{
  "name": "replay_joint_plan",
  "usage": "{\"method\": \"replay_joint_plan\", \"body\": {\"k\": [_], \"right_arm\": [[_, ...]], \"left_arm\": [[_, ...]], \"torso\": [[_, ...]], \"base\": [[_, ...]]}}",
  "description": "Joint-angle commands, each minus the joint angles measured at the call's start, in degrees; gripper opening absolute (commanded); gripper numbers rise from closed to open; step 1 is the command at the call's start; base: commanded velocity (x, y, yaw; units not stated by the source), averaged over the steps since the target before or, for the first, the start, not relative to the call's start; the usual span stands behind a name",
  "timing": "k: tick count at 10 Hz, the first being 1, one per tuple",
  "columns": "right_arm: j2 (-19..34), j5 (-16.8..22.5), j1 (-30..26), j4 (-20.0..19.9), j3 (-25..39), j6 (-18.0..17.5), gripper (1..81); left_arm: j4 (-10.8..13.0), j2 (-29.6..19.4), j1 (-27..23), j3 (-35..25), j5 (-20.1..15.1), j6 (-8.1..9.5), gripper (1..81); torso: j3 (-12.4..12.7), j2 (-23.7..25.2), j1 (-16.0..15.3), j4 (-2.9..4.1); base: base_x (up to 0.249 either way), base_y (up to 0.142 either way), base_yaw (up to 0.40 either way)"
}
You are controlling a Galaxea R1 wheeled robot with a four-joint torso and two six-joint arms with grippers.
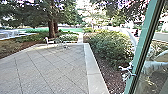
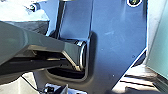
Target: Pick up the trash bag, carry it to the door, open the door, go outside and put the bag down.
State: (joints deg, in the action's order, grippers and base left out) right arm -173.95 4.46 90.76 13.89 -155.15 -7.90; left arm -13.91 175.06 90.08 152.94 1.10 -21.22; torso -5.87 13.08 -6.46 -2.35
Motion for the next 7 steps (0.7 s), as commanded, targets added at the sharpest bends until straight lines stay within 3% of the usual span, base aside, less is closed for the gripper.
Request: {"method": "replay_joint_plan", "body": {"k": [1,7], "right_arm": [[-0.02,3.27,-2.64,0.18,0.30,0.17,81.1],[-0.02,3.27,-2.64,0.18,0.30,0.17,81.1]], "left_arm": [[0.55,0.39,-2.23,-0.54,-3.65,-0.57,1.0],[0.55,0.39,-2.14,-0.54,-3.65,-0.57,1.0]], "torso": [[0.00,0.00,0.00,0.00],[-0.02,-0.07,-0.02,0.00]], "base": [[0.105,0.073,0.000],[0.105,0.078,0.000]]}}
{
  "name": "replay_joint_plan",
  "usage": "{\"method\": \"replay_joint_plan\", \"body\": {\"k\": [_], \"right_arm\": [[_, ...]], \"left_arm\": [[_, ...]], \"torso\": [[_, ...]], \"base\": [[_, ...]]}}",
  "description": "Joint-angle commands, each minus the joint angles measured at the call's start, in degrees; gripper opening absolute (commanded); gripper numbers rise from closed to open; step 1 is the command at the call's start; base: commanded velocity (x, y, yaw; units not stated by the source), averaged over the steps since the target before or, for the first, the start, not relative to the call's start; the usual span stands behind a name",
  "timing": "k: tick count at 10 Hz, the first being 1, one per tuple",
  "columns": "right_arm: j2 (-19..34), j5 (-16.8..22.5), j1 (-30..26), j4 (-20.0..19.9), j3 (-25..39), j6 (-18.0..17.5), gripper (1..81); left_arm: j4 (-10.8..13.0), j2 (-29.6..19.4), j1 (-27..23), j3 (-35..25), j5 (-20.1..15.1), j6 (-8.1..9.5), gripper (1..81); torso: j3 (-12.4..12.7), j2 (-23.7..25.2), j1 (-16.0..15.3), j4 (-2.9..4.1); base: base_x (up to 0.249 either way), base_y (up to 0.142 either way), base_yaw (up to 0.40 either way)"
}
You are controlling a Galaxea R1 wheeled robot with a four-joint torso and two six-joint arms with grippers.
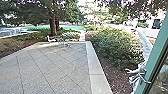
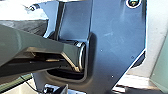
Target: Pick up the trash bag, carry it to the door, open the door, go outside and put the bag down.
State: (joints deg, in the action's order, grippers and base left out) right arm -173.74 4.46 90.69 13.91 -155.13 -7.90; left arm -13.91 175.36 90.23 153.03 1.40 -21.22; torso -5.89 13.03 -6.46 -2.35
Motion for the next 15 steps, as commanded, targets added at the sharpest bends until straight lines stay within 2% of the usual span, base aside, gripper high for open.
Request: {"method": "replay_joint_plan", "body": {"k": [1,3,15], "right_arm": [[-0.23,3.27,-2.65,0.15,0.27,0.17,81.1],[-0.23,3.27,-2.57,0.15,0.27,0.17,81.1],[-0.14,3.27,-2.57,0.15,0.27,0.25,81.1]], "left_arm": [[0.55,0.08,-2.30,-0.62,-3.95,-0.57,1.0],[0.55,-0.01,-2.30,-0.62,-3.95,-0.57,1.0],[0.64,0.17,-2.30,-0.62,-3.95,-0.57,1.0]], "torso": [[0.00,0.00,0.00,0.00],[-0.02,-0.06,-0.09,0.00],[-0.02,-0.05,0.05,0.00]], "base": [[0.105,0.075,0.000],[0.105,0.067,0.000],[0.094,0.000,0.000]]}}
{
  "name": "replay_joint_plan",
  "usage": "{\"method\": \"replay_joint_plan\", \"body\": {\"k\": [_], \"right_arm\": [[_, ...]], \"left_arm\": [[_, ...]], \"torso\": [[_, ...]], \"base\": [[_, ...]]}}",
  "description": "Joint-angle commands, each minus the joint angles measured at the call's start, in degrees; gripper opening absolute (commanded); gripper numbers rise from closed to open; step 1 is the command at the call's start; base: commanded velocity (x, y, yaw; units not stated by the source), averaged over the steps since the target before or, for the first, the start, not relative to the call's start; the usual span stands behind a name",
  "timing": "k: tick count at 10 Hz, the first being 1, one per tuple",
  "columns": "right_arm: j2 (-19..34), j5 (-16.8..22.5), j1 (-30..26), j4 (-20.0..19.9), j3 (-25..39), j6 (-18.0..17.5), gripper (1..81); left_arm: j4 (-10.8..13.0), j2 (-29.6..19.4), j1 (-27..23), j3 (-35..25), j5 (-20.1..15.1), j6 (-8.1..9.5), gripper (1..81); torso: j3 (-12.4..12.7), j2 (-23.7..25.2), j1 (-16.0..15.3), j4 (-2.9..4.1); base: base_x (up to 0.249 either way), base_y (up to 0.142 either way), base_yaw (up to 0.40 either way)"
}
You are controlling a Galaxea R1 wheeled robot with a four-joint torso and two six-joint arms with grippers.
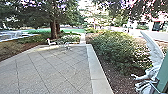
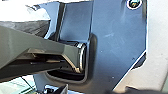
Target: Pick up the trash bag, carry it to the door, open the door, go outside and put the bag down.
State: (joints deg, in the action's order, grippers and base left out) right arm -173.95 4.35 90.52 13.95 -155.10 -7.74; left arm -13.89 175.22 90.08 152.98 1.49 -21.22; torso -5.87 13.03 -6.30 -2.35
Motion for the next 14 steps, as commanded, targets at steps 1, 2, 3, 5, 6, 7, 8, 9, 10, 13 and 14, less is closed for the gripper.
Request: {"method": "replay_joint_plan", "body": {"k": [1,2,3,5,6,7,8,9,10,13,14], "right_arm": [[-0.02,3.38,-2.40,0.12,0.25,0.09,81.1],[-0.02,3.38,-2.40,0.12,0.25,0.09,81.1],[-0.02,3.38,-2.40,0.12,0.25,0.09,81.1],[-0.02,3.38,-2.48,0.03,0.25,0.09,81.1],[-0.02,3.38,-2.40,0.03,0.25,0.09,81.1],[-0.02,3.38,-2.40,0.03,0.25,0.01,81.1],[-0.02,3.38,-2.40,0.12,0.42,0.09,81.1],[-0.02,3.38,-2.48,0.12,0.42,0.01,81.1],[-0.02,3.47,-2.40,0.12,0.42,0.09,81.1],[-0.02,3.47,-2.40,0.38,0.25,0.09,81.1],[-0.02,3.39,-2.31,0.47,0.34,0.09,81.1]], "left_arm": [[0.61,0.31,-2.14,-0.58,-4.04,-0.57,1.0],[0.53,0.23,-2.14,-0.58,-4.04,-0.57,1.0],[0.53,0.23,-2.14,-0.58,-4.04,-0.57,1.0],[0.53,0.31,-2.14,-0.58,-4.04,-0.57,1.0],[0.53,0.23,-2.14,-0.58,-4.04,-0.57,1.0],[0.53,0.23,-2.14,-0.58,-4.04,-0.57,1.0],[0.44,0.23,-2.05,-0.49,-4.04,-0.57,1.0],[0.35,0.23,-2.05,-0.58,-4.04,-0.49,1.0],[0.18,0.31,-1.96,-0.58,-3.95,-0.49,1.0],[-0.53,-0.74,-1.97,-0.40,-3.95,0.21,1.0],[-1.05,-1.09,-1.97,-0.40,-3.95,0.22,1.0]], "torso": [[0.00,0.00,0.00,0.00],[-0.02,-0.02,-0.02,0.00],[-0.02,0.00,0.00,0.00],[-0.02,0.00,0.00,0.00],[-0.02,0.00,0.00,0.00],[-0.02,0.00,0.00,0.00],[-0.02,-0.02,-0.02,0.00],[-0.02,-0.05,-0.07,0.00],[-0.02,-0.05,-0.05,0.00],[-0.02,-0.05,0.00,2.31],[-0.02,-0.05,0.00,5.31]], "base": [[0.092,0.000,0.000],[0.092,0.000,0.000],[0.092,0.000,0.000],[0.092,0.000,0.000],[0.092,0.000,0.000],[0.069,0.000,0.000],[0.000,0.000,0.000],[0.000,0.000,0.000],[0.000,0.000,0.000],[0.000,0.000,0.000],[0.000,0.000,0.000]]}}
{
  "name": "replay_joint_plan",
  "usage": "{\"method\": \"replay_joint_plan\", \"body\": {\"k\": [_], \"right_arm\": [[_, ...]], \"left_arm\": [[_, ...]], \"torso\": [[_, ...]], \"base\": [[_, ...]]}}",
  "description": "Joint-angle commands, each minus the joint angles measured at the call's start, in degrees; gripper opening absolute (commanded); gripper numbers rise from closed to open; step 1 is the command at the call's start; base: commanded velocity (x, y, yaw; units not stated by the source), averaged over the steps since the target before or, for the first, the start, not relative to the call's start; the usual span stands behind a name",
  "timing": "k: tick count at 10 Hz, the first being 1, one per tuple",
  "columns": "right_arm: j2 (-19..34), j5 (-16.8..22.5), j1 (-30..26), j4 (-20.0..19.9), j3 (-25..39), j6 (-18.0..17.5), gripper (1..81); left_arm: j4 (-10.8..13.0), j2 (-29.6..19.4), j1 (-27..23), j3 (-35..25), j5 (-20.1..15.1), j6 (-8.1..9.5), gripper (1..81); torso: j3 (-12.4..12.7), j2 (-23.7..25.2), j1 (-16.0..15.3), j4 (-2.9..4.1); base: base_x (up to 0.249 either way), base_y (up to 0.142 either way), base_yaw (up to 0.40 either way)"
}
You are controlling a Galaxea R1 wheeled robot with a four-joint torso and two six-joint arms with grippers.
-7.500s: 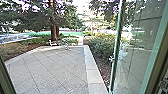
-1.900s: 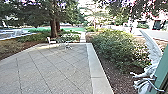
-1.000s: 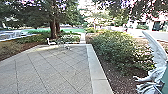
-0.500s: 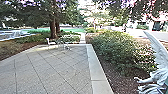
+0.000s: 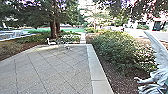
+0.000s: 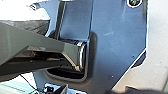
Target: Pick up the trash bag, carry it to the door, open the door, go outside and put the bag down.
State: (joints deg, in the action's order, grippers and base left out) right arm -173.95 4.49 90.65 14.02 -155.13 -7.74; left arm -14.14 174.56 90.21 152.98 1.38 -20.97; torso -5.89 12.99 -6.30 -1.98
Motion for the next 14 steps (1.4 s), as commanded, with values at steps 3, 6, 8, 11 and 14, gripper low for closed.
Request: {"method": "replay_joint_plan", "body": {"k": [3,6,8,11,14], "right_arm": [[-0.02,3.25,-2.44,0.39,0.27,0.09,81.1],[-0.02,3.34,-2.45,0.39,0.27,0.45,81.1],[0.07,3.34,-2.44,0.39,0.27,0.71,81.1],[0.15,4.48,-2.62,0.31,0.54,0.71,81.1],[0.15,4.57,-2.62,0.31,0.54,0.71,81.1]], "left_arm": [[-2.82,-1.14,-2.18,-0.58,-3.75,-0.04,1.0],[-3.09,-1.31,-2.36,-0.66,-3.75,-0.04,1.0],[-3.09,-1.83,-2.45,-2.06,-3.84,-0.04,1.0],[-3.34,-7.19,-4.29,-12.94,-3.93,0.05,1.0],[-7.21,-12.03,-9.12,-19.91,-5.51,0.05,1.0]], "torso": [[0.00,0.00,0.00,8.46],[0.00,0.00,0.00,14.52],[0.00,0.00,0.00,18.48],[-6.79,0.02,0.05,17.07],[-11.73,0.02,0.02,17.29]], "base": [[0.000,0.000,0.000],[0.000,0.000,0.000],[0.000,0.000,0.000],[0.000,0.000,0.000],[0.000,0.000,0.000]]}}
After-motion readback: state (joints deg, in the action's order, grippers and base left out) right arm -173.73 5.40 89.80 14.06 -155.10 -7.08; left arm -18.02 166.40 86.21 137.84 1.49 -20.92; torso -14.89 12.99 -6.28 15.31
